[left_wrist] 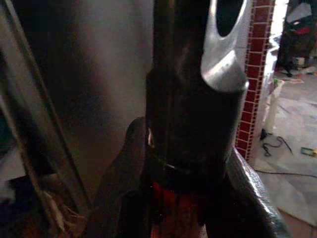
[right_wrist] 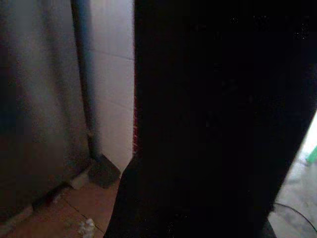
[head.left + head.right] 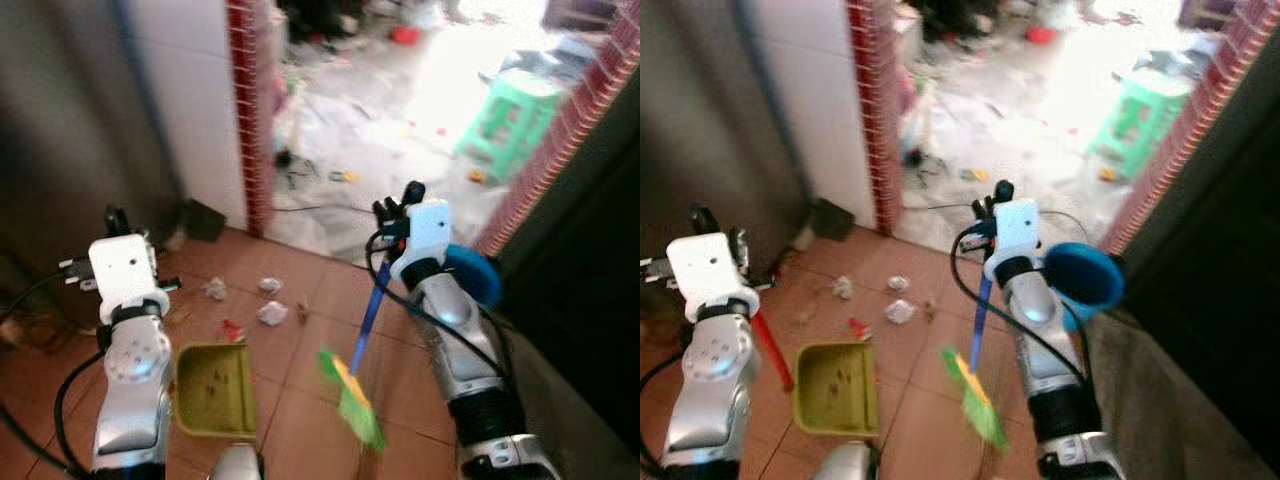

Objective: Sweep floor

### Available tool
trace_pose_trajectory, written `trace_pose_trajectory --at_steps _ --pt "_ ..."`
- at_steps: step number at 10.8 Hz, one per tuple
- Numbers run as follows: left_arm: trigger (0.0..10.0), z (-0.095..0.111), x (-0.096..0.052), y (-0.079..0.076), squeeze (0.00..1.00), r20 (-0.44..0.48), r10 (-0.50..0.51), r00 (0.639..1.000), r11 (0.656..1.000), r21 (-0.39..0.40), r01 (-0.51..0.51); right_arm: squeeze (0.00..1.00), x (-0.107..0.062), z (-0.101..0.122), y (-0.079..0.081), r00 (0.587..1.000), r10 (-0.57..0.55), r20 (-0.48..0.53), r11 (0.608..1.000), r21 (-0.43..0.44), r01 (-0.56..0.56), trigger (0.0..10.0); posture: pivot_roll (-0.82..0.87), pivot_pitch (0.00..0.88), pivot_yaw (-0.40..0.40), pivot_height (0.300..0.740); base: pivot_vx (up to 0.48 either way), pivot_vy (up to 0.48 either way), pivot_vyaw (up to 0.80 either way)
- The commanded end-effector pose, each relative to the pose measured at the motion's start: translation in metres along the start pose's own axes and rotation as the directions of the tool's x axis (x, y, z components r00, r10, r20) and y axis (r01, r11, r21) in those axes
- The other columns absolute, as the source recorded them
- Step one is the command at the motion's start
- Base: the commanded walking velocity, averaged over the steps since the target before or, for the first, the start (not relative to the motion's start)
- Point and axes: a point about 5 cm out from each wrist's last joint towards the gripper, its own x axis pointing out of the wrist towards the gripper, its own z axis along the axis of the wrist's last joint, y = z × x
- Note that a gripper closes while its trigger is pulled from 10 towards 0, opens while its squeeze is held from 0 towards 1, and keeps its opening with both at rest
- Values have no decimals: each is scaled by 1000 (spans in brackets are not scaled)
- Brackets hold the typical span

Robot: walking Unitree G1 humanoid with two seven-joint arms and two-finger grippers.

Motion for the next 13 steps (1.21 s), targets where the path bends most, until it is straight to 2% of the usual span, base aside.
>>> trace_pose_trajectory --at_steps 1,6,9,13 --pt "10000 16 3 -2 0 58 -14 998 999 -29 16 0 6 13 -4 998 -12 55 1000 -16 13 10000 -5 7 -38 740 0 0 719" --pt "10000 17 -1 -4 0 35 -59 998 997 -42 60 0 2 11 -2 998 -11 55 1000 -7 11 10000 0 44 -23 740 0 0 561" --pt "10000 17 -3 -1 0 33 -60 998 997 -43 61 0 0 10 -1 998 -21 52 1000 0 21 10000 -1 55 -27 740 0 0 0" --pt "10000 18 -3 -4 0 34 -64 997 997 -51 66 0 0 16 -2 997 -14 69 1000 -16 15 10000 -8 60 -31 740 353 0 0"
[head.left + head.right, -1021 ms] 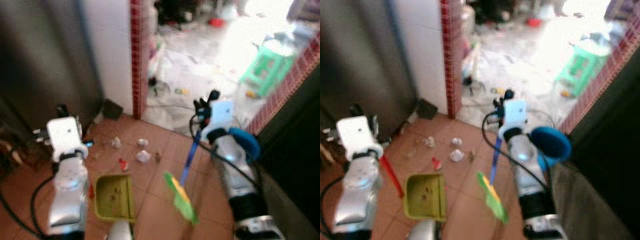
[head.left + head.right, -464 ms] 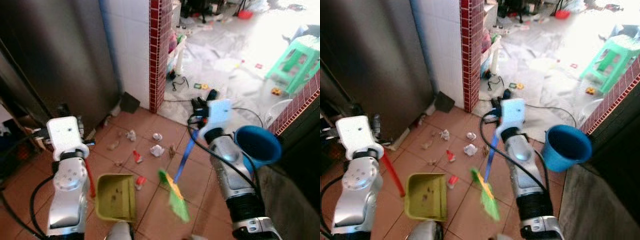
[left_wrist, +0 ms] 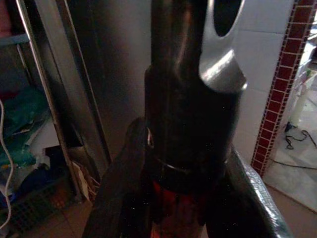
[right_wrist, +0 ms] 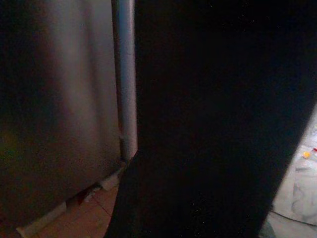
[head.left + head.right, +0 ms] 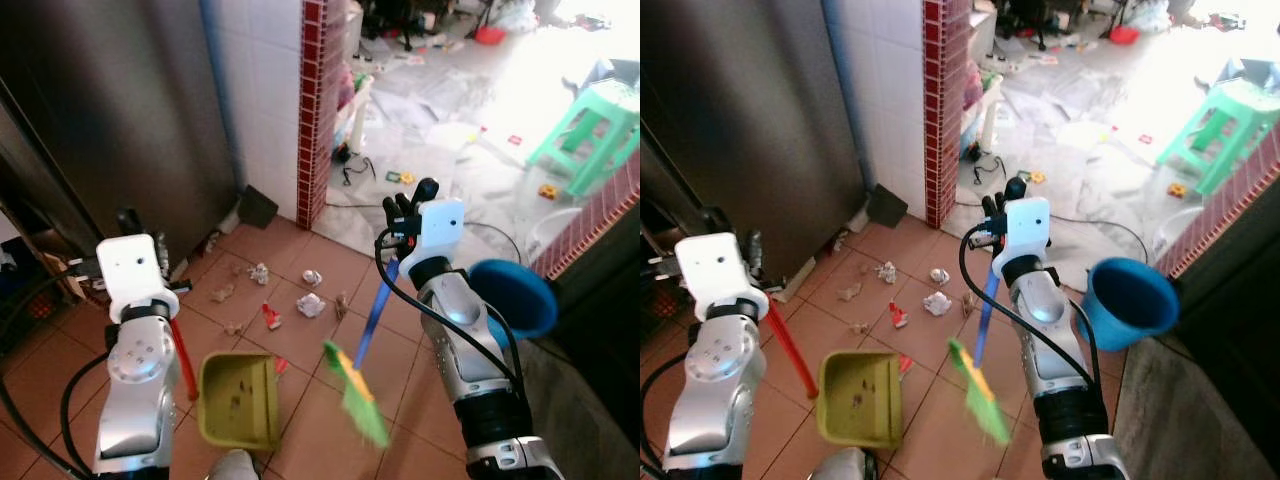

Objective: Sweep floor

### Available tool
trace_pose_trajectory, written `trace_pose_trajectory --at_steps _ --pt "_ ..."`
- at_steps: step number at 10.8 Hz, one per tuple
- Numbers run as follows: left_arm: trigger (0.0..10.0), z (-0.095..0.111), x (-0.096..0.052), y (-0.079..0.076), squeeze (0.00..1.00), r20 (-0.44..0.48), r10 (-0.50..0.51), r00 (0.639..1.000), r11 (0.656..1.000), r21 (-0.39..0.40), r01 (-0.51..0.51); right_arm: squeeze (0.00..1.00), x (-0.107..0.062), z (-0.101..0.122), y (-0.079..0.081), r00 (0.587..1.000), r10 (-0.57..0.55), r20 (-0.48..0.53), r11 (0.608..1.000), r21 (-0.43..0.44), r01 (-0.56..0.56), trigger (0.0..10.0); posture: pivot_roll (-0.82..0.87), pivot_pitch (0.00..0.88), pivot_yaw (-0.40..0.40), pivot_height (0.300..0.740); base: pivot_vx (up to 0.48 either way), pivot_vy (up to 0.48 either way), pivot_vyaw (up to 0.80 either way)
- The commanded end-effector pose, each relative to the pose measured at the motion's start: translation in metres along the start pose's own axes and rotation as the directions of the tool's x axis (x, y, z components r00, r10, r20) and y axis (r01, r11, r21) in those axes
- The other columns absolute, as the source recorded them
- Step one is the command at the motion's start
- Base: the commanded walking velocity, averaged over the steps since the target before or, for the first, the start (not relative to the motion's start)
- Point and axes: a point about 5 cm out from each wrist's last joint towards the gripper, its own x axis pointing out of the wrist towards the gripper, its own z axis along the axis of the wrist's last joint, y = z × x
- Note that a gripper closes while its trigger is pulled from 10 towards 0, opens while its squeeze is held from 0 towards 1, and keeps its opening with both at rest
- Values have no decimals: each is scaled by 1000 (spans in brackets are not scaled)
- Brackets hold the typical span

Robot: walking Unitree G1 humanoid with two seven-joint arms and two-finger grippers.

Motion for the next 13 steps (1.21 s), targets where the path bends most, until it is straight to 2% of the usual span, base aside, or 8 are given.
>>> trace_pose_trajectory --at_steps 1,6,7,8,10,11,12,13 --pt "10000 15 0 -1 0 69 -8 998 1000 -4 8 0 2 11 -1 999 7 41 1000 -16 -6 10000 -8 60 -31 740 401 0 0" --pt "10000 15 0 -2 0 70 -10 997 1000 4 10 0 4 18 -4 998 6 58 1000 -6 -5 10000 -6 57 -34 740 419 0 0" --pt "10000 15 0 -1 0 72 -10 997 1000 6 9 0 8 33 -3 994 23 110 1000 -16 -22 10000 -5 55 -32 740 469 0 0" --pt "10000 15 0 -1 0 72 -9 997 1000 5 9 0 15 60 -1 979 43 199 999 -26 -39 10000 -5 55 -34 740 469 0 0" --pt "10000 15 -1 -2 0 71 -9 997 1000 6 9 0 24 88 -1 958 62 281 997 -57 -48 10000 -7 51 -38 740 469 0 0" --pt "10000 15 -1 -2 0 72 -7 997 1000 4 6 0 26 88 -2 956 66 286 996 -69 -48 10000 -7 51 -38 740 469 0 0" --pt "10000 17 -1 0 0 73 20 997 1000 1 -20 0 25 78 -7 969 51 241 996 -78 -33 10000 0 54 -44 740 247 0 0" --pt "10000 17 -1 3 0 81 50 996 999 18 -51 0 23 72 -8 973 56 223 996 -87 -38 10000 3 58 -45 740 0 0 781"
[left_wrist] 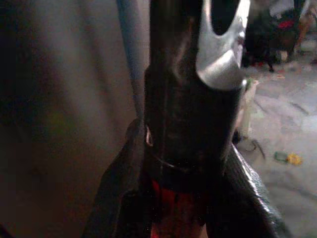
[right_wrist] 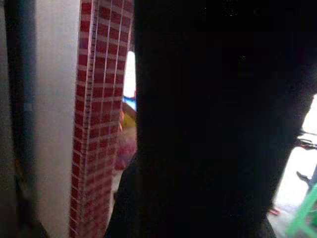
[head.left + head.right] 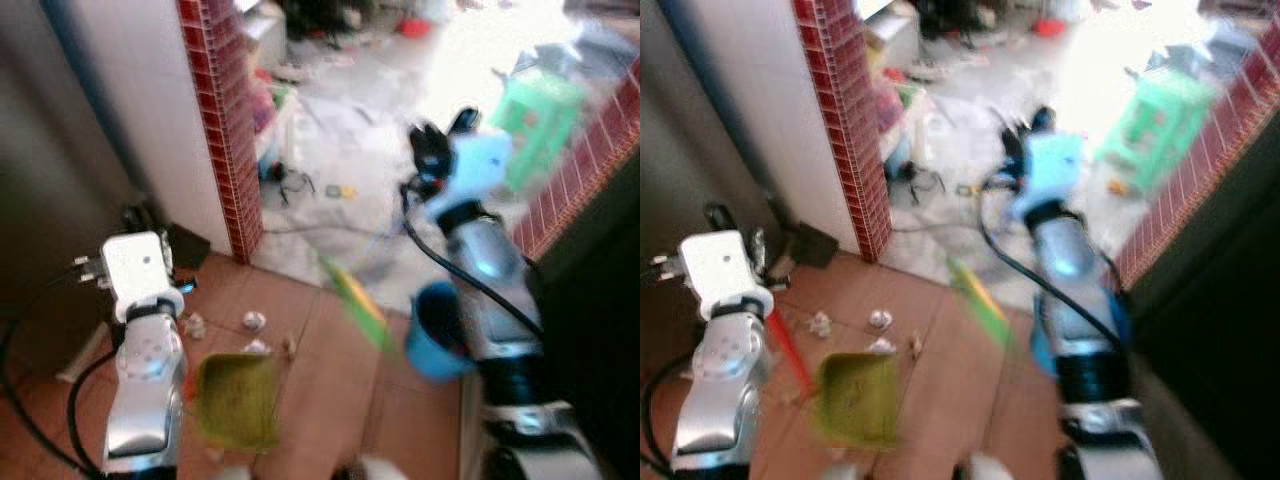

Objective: Sweep floor

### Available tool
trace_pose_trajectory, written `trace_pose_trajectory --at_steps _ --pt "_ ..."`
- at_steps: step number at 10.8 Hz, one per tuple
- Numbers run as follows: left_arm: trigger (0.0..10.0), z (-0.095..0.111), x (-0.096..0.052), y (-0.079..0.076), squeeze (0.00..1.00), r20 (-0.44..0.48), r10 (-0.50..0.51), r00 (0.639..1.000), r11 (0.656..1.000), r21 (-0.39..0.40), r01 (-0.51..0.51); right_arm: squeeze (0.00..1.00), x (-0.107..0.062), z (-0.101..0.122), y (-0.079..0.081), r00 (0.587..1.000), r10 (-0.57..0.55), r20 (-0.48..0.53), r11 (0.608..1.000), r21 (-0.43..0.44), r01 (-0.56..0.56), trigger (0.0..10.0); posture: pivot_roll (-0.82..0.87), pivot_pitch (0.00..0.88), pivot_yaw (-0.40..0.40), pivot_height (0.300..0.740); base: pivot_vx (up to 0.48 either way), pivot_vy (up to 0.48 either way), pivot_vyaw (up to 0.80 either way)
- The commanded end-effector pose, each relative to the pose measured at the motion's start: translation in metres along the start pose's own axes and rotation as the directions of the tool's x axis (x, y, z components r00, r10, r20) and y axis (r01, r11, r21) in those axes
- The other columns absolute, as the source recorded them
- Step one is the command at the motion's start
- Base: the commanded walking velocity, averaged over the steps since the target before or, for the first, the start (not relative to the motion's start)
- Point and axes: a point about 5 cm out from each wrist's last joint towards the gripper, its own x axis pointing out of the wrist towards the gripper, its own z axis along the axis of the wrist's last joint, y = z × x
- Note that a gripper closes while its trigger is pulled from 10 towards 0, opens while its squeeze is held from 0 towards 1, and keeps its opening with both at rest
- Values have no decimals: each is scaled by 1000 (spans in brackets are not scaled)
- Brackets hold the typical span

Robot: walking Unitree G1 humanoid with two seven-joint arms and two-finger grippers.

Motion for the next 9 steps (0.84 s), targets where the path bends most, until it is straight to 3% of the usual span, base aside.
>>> trace_pose_trajectory --at_steps 1,8,9 --pt "10000 8 1 11 0 41 57 998 998 22 -58 0 4 7 13 998 42 37 999 19 -43 10000 3 60 -46 740 0 0 781" --pt "10000 9 1 10 0 46 83 995 995 43 -85 0 -4 -3 20 999 54 4 997 46 -54 10000 5 69 -41 740 0 0 771" --pt "10000 7 1 11 0 44 81 996 996 45 -83 0 -4 -4 21 999 44 4 998 53 -44 10000 5 69 -39 740 0 0 0"
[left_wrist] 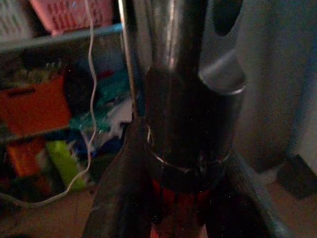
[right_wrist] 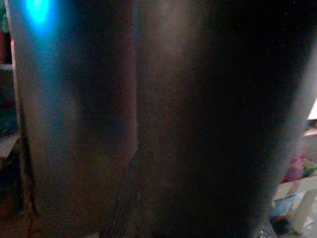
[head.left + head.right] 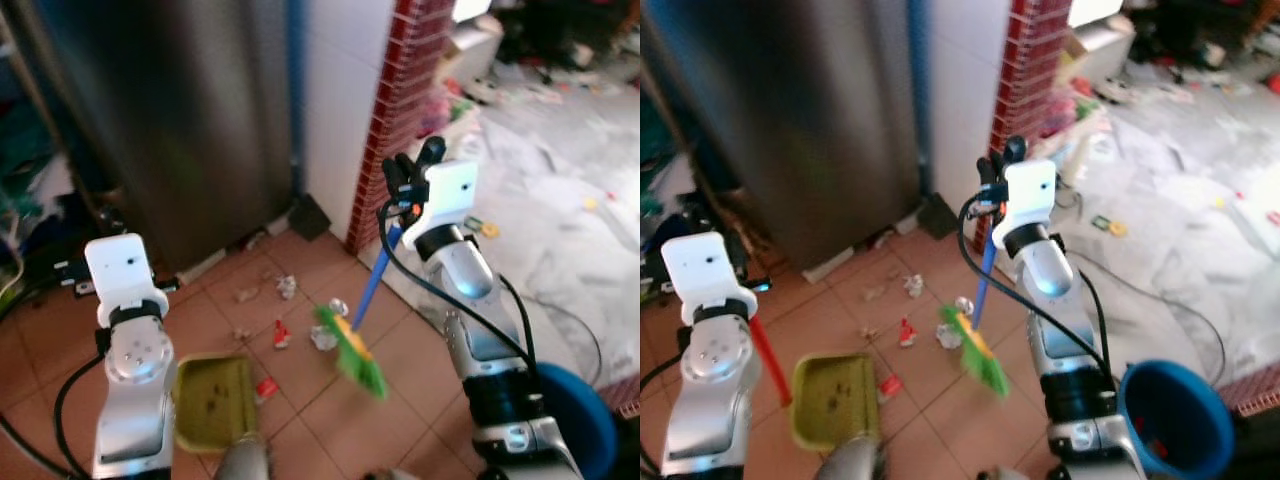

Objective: Sweep floor

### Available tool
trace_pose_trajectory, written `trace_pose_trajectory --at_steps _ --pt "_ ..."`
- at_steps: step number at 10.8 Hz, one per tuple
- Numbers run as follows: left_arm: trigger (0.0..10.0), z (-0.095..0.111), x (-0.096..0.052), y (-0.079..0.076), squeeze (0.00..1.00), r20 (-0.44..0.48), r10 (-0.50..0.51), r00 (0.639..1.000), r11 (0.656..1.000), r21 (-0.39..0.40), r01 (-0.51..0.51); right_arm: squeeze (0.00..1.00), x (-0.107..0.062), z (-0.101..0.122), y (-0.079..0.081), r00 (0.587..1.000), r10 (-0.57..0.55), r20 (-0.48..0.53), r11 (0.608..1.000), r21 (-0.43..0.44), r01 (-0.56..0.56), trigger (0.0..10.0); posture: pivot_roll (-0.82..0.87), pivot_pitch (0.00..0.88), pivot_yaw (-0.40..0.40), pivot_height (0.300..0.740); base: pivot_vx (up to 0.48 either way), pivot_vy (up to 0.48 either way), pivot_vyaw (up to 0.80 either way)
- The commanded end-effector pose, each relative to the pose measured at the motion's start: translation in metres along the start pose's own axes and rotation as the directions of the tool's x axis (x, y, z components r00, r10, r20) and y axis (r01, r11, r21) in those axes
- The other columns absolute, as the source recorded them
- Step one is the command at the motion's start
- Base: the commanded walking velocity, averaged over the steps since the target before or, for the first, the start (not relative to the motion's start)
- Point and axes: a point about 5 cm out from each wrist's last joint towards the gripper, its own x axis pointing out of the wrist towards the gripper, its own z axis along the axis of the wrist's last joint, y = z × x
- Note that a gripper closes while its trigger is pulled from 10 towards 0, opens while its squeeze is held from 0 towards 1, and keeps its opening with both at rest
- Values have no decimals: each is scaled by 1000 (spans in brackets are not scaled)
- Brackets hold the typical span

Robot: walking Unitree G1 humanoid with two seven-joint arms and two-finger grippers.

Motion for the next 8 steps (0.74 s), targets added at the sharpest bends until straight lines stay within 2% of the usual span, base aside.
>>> trace_pose_trajectory --at_steps 1,2,4,6,7,8 --pt "10000 11 1 -1 0 58 -4 998 1000 -16 5 0 2 15 -2 998 -12 66 1000 -11 12 10000 5 71 -40 740 0 0 0" --pt "10000 9 2 -2 0 60 -32 998 999 -25 33 0 5 23 0 996 -12 92 1000 -22 14 10000 -2 71 -39 740 0 0 0" --pt "10000 3 15 -11 0 67 -71 995 997 -37 73 0 11 34 -5 991 -37 130 999 -28 41 10000 -11 74 -45 740 0 0 0" --pt "10000 -1 25 -27 0 84 -113 990 992 -39 116 0 16 40 -14 987 -66 146 996 -57 75 10000 -31 77 -55 740 0 0 0" --pt "10000 -6 33 -40 0 80 -121 989 992 -17 122 0 19 43 -21 985 -79 151 992 -86 92 10000 -61 83 -65 740 0 0 0" --pt "10000 -11 39 -46 0 68 -106 992 994 -3 106 0 19 43 -25 985 -87 147 988 -115 104 10000 -71 82 -65 740 0 0 0"
